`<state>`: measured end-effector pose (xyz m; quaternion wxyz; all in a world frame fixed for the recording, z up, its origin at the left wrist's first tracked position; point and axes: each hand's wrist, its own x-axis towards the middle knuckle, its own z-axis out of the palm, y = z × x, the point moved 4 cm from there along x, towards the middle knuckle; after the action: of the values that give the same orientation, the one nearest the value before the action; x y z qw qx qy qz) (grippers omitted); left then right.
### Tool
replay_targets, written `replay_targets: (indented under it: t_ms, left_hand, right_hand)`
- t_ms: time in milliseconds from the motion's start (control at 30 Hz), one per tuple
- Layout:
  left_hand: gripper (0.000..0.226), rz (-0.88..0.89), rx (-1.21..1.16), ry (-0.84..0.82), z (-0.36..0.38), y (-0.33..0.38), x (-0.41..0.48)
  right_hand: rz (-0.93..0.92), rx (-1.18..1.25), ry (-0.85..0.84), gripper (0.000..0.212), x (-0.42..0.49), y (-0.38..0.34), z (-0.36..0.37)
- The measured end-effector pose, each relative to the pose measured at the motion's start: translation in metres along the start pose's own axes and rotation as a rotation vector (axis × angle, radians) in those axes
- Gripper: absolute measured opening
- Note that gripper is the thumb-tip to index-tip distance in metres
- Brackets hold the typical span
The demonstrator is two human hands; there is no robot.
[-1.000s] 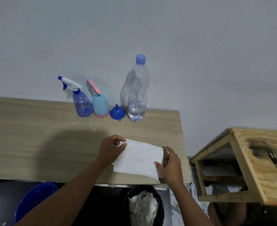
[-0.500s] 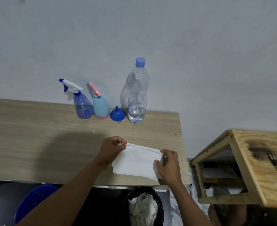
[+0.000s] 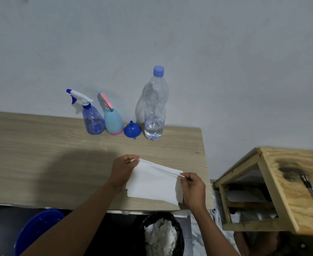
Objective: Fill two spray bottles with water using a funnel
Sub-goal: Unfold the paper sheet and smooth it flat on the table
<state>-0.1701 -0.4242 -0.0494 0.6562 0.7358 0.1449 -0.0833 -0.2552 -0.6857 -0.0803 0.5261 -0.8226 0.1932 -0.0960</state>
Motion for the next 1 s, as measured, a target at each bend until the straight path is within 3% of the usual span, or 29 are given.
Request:
replay_targets:
  t_ms: [367,533,600,667,767,1000]
  left_hand:
    - [0.016,0.061,0.176,0.046,-0.008,0.002,0.003]
    - [0.006,0.181,0.381,-0.174,-0.002,0.001,0.0]
    - [0.021,0.242,0.524,-0.233,-0.002,-0.002,0.001]
    - [0.022,0.289,0.623,-0.242,-0.004,-0.004,0.004]
    - [0.014,0.308,0.619,-0.217,-0.005,-0.001,0.005]
    - [0.033,0.238,0.43,-0.162,-0.013,0.009,0.003]
  right_hand:
    - [-0.064,0.215,0.073,0.018,-0.007,-0.024,-0.012]
    - [-0.042,0.213,0.057,0.018,-0.007,-0.024,-0.009]
    - [-0.023,0.203,0.065,0.014,-0.005,-0.022,-0.009]
    - [-0.006,0.192,0.069,0.012,-0.004,-0.02,-0.009]
    - [0.022,0.187,0.077,0.013,-0.003,-0.02,-0.009]
    - [0.051,0.265,0.109,0.011,0.0,-0.038,-0.014]
